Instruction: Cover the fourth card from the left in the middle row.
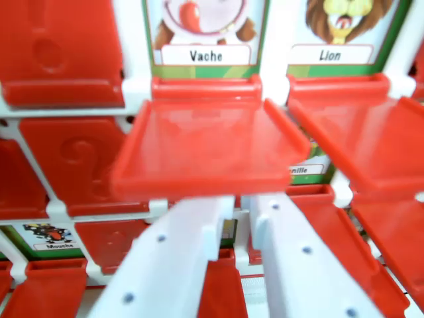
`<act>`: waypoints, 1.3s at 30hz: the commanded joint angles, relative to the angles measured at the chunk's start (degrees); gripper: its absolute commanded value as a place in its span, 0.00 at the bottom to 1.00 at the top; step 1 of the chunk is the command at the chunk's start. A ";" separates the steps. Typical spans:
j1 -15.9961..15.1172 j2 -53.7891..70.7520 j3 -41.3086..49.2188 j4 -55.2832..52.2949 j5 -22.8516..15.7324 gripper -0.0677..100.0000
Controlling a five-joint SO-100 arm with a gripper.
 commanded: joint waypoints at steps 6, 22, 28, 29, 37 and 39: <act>-1.85 -0.18 -10.20 -1.23 0.70 0.00; -1.23 21.09 -2.55 14.41 0.79 0.00; -0.53 31.29 -0.18 23.03 1.23 0.00; -0.53 32.78 0.44 23.47 0.88 0.00; 0.35 39.37 0.88 25.84 -0.35 0.00; 0.44 40.25 0.53 27.33 0.18 0.00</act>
